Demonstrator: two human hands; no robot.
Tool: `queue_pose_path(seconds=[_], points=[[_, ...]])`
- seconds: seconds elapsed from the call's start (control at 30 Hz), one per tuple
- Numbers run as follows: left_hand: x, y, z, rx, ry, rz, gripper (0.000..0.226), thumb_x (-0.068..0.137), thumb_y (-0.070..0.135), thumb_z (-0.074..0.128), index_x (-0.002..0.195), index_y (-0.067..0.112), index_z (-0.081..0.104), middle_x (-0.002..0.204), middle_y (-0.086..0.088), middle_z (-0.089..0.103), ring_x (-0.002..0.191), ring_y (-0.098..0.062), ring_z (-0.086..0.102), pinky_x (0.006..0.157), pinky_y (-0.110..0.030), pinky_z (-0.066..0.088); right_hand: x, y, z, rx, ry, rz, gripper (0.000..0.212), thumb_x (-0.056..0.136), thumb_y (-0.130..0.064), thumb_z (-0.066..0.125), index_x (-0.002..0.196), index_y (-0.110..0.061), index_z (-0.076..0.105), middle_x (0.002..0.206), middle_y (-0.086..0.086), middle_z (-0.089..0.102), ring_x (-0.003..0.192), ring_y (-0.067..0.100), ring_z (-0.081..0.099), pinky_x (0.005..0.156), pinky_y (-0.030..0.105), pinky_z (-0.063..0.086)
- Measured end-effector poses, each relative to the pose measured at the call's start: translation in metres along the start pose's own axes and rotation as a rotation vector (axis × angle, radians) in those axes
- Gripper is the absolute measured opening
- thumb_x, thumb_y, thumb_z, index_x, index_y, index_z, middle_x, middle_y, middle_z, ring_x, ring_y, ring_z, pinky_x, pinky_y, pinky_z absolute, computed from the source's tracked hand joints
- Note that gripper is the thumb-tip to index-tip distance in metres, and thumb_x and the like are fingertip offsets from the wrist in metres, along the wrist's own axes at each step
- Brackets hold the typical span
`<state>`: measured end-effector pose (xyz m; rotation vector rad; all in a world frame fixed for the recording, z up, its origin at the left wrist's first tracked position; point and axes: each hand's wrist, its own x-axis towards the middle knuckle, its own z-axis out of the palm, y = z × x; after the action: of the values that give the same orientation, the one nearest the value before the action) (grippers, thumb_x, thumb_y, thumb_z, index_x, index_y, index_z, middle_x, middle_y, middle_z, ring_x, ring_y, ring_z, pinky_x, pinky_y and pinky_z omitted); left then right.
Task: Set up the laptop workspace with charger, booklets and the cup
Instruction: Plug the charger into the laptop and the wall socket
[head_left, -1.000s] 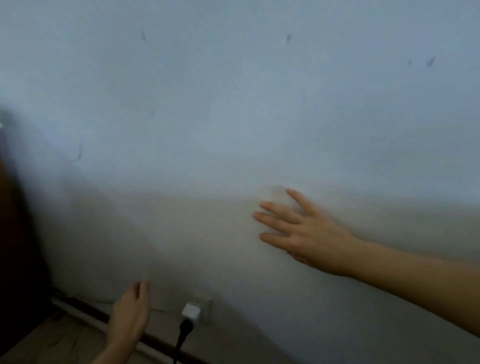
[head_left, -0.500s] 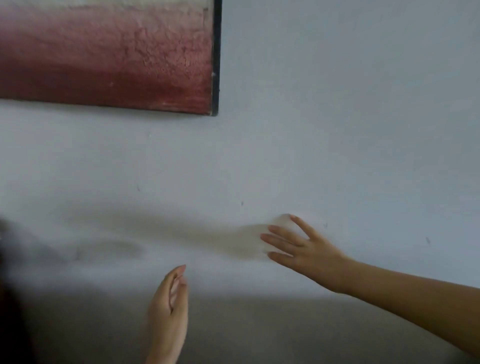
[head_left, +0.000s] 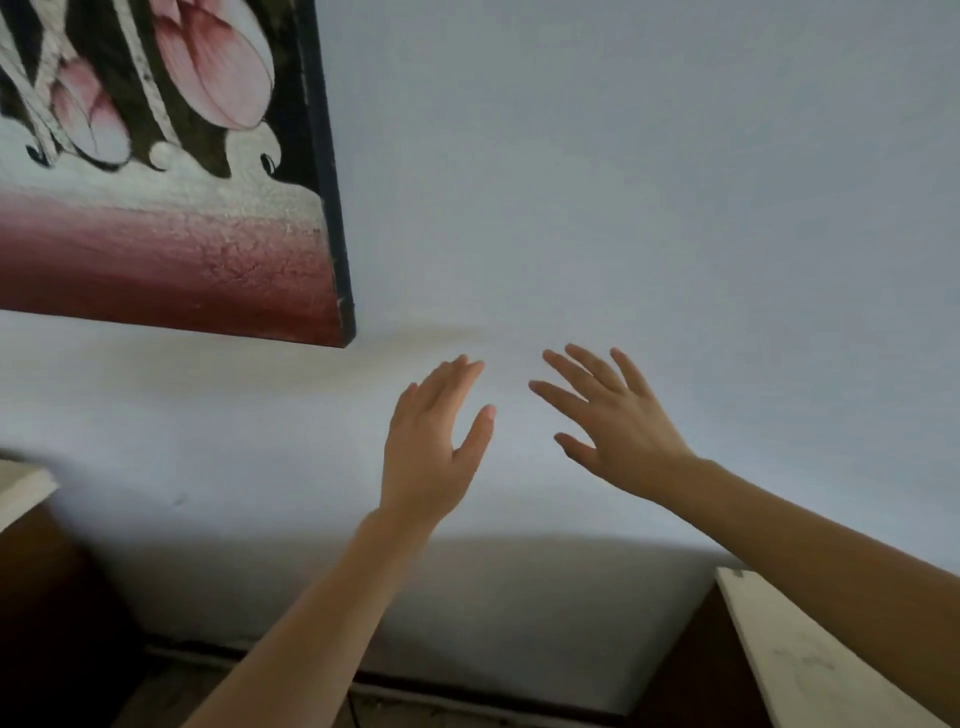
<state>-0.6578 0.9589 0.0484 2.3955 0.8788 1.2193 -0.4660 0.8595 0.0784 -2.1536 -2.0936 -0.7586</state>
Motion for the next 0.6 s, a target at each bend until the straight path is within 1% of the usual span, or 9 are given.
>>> queue_pose_path(seconds=[0.07,0.17,0.3,0.4,0.47,0.53,0.6], points=[[0.011,0.039,-0.01,0.051,-0.038,0.066,0.055,0.093,0.052,0.03,0.142,0.029,0.036,0.152,0.007,0.035,0.143,-0.012,0.026,0.119,-0.042,0.019,-0.02,0.015,-0.034,0.094,0.025,0.086,0.06,0.092,-0.045,0.051,0.147,-0.03,0.033,0.16,-0.001,0.021,0.149,0.021,0.014,0.12,0.048,0.01],[0.019,0.094,-0.017,0.074,-0.111,0.159,0.061,0.091,0.058,0.026,0.145,0.031,0.027,0.156,0.007,0.025,0.146,-0.012,0.014,0.119,-0.039,0.011,-0.062,0.043,-0.08,0.199,0.022,0.183,0.064,0.092,-0.051,0.048,0.149,-0.034,0.025,0.161,-0.007,0.016,0.149,0.016,0.012,0.12,0.041,0.015],[0.024,0.158,-0.009,-0.017,-0.171,0.247,0.066,0.089,0.062,0.03,0.147,0.03,0.024,0.157,0.006,0.022,0.147,-0.013,0.01,0.119,-0.04,0.011,-0.13,0.083,-0.133,0.278,0.033,0.329,0.076,0.085,-0.055,0.057,0.148,-0.045,0.015,0.158,-0.022,0.014,0.147,0.006,0.015,0.106,0.029,0.031],[0.013,0.195,0.008,-0.097,-0.235,0.294,0.07,0.087,0.064,0.033,0.147,0.031,0.023,0.158,0.008,0.019,0.147,-0.012,0.009,0.119,-0.042,0.012,-0.189,0.095,-0.165,0.269,0.034,0.478,0.08,0.082,-0.054,0.063,0.146,-0.05,0.016,0.153,-0.03,0.016,0.144,0.003,0.021,0.103,0.029,0.036],[-0.003,0.215,0.02,-0.174,-0.284,0.312,0.07,0.085,0.065,0.036,0.146,0.033,0.023,0.157,0.01,0.02,0.147,-0.009,0.009,0.119,-0.043,0.015,-0.234,0.092,-0.181,0.267,0.022,0.592,0.081,0.08,-0.053,0.066,0.146,-0.05,0.018,0.153,-0.03,0.019,0.143,0.002,0.024,0.103,0.029,0.034],[-0.026,0.234,0.031,-0.268,-0.337,0.312,0.071,0.083,0.065,0.041,0.145,0.035,0.025,0.156,0.013,0.023,0.145,-0.006,0.012,0.118,-0.044,0.02,-0.279,0.083,-0.194,0.291,-0.013,0.697,0.081,0.08,-0.048,0.069,0.147,-0.045,0.024,0.154,-0.023,0.025,0.141,0.004,0.027,0.106,0.028,0.031],[-0.055,0.25,0.039,-0.34,-0.416,0.316,0.072,0.081,0.066,0.044,0.144,0.037,0.026,0.155,0.015,0.025,0.144,-0.004,0.015,0.117,-0.043,0.024,-0.323,0.068,-0.207,0.288,-0.079,0.797,0.081,0.079,-0.047,0.071,0.147,-0.043,0.027,0.154,-0.019,0.029,0.14,0.006,0.031,0.107,0.026,0.03]])
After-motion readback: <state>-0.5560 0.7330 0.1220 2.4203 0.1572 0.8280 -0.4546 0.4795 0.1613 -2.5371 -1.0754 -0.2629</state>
